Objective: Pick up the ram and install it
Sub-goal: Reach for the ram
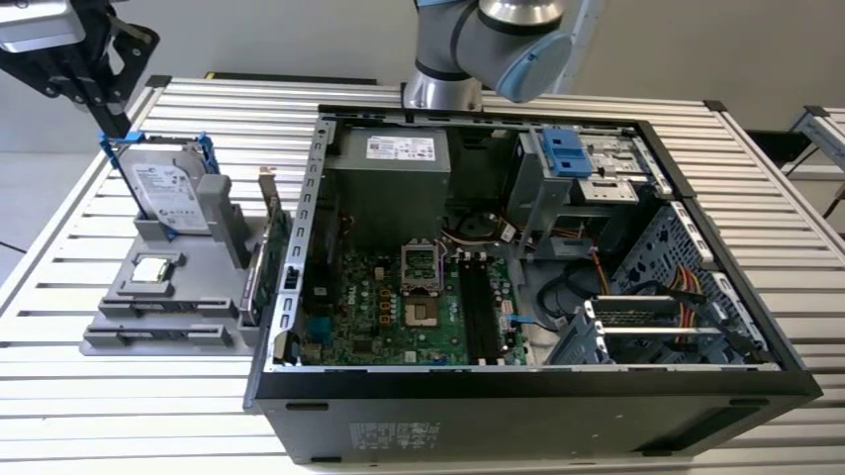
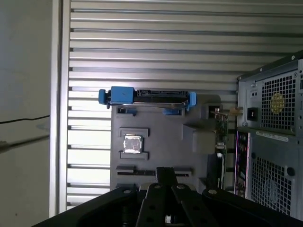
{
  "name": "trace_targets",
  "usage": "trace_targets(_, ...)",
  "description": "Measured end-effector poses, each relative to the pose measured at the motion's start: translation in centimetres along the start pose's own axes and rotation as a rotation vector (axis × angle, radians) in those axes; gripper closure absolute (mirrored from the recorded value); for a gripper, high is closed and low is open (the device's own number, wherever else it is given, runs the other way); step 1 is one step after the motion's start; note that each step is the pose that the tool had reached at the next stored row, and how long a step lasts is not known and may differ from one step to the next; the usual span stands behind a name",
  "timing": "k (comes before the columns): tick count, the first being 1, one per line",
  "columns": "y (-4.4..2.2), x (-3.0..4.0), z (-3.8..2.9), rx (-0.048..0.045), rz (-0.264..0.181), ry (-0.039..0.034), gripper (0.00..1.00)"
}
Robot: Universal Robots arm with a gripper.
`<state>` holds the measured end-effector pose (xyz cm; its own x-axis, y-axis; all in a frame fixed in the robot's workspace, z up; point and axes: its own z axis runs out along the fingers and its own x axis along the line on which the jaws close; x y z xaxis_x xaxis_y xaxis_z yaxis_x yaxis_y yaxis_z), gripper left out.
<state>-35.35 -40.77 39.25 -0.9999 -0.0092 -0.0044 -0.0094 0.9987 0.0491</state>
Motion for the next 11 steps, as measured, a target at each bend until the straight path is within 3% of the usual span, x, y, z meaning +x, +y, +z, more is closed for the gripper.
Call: trace_targets(11,-0.33,-0.04,-0.02,0.0000,0.000,0.0000,1.00)
